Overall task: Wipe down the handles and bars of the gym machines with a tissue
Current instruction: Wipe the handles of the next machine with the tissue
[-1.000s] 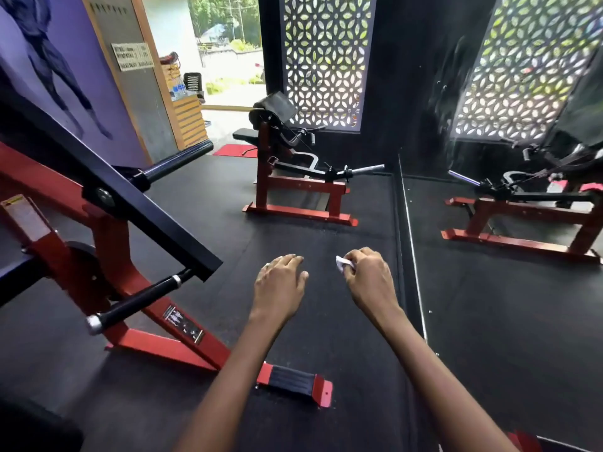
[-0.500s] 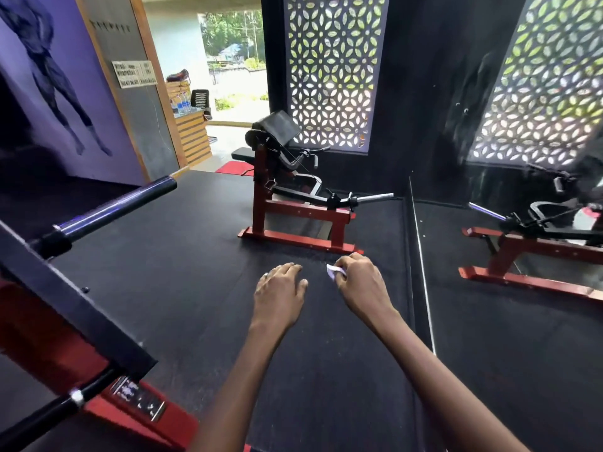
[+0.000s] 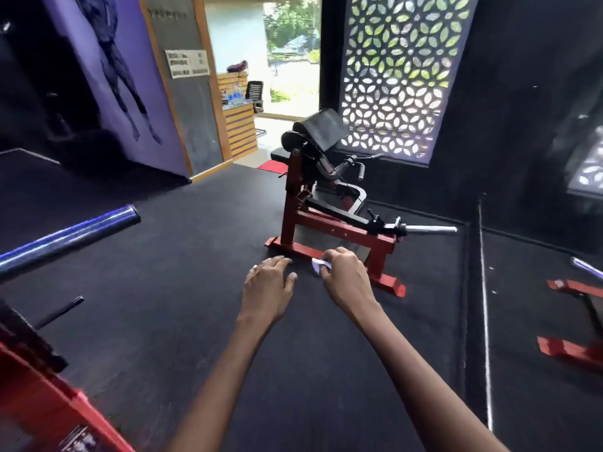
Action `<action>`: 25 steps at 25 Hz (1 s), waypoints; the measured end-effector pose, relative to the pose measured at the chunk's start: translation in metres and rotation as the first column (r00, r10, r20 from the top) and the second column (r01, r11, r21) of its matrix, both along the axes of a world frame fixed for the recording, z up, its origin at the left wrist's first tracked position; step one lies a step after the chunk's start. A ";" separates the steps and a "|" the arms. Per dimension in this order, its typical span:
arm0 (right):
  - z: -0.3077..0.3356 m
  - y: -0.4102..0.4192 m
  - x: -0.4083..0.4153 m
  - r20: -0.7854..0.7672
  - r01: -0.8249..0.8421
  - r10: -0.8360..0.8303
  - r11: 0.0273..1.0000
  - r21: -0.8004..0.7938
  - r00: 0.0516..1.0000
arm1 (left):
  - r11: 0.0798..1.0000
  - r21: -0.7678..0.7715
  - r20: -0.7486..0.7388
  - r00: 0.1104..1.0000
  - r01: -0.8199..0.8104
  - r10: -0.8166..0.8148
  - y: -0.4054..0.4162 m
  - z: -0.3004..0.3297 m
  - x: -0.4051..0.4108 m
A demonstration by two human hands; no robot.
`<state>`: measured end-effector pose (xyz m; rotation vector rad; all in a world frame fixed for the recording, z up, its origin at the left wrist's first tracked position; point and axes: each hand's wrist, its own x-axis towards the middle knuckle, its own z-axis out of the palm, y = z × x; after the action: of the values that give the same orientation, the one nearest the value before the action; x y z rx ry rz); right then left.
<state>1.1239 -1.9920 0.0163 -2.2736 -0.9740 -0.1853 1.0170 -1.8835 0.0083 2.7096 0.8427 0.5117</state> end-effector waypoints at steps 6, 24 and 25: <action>0.016 0.127 0.150 0.057 -0.173 0.176 0.983 -0.060 0.983 | 0.986 0.019 -0.060 0.984 -0.168 0.169 0.105 0.000 0.125; 0.015 0.725 0.312 0.088 -0.667 0.673 0.740 -0.090 0.735 | 0.749 0.026 -0.109 0.743 -0.662 0.660 0.631 0.005 0.248; 0.011 0.764 0.309 0.083 -0.695 0.701 0.714 -0.090 0.709 | 0.727 0.027 -0.109 0.721 -0.686 0.685 0.665 0.002 0.243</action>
<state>1.4326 -1.2280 0.0270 -1.7806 -1.8476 0.0498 1.2600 -1.2189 0.0106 2.3393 1.8988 0.4777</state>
